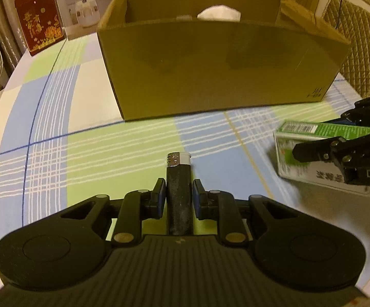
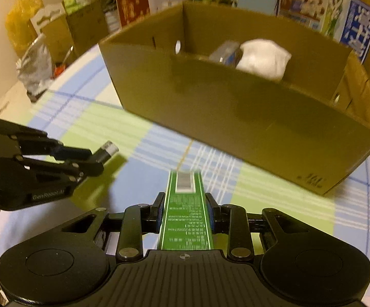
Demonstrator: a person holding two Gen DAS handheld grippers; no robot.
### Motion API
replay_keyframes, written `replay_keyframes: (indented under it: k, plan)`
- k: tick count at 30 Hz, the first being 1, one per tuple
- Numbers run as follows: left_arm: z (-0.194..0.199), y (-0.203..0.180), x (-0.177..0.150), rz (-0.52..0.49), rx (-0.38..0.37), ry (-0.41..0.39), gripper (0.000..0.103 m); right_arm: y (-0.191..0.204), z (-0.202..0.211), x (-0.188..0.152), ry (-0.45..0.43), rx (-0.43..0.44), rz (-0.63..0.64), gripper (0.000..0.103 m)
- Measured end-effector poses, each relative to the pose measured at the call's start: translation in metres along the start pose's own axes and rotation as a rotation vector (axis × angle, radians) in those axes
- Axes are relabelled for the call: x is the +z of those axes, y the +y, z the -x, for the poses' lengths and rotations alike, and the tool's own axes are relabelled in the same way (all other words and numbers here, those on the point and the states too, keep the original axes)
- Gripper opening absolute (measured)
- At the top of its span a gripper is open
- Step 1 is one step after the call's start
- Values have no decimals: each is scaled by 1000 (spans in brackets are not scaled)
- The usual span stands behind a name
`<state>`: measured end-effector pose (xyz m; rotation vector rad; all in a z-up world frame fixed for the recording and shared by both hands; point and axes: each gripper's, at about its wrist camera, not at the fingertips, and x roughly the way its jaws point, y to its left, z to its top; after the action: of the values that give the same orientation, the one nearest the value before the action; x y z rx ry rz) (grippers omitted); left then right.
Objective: Organize objects
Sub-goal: 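Lift the lighter and medicine box and carry both toward the cardboard box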
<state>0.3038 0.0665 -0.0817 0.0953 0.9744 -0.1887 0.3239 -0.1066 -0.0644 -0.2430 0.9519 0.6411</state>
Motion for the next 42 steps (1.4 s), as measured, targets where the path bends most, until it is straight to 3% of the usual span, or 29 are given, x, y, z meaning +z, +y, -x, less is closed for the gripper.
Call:
replay_keyframes:
  k: [4, 12, 18, 25, 37, 42]
  plan:
    - [16, -4, 4, 8, -5, -31, 17, 4, 6, -1, -11, -11, 0, 28]
    - [21, -19, -1, -21, -26, -27, 17, 0, -9, -15, 59, -1, 12, 28]
    - [19, -27, 0, -38, -46, -29, 17, -1, -25, -34, 170, -13, 46, 28]
    - [21, -30, 3, -43, -58, -35, 17, -1, -21, -51, 203, -23, 59, 28]
    - [21, -32, 2, -46, -60, -34, 17, 2, -18, -53, 210, -30, 74, 28]
    - [22, -33, 5, -47, -63, -43, 17, 4, -6, -48, 136, -57, 78, 28]
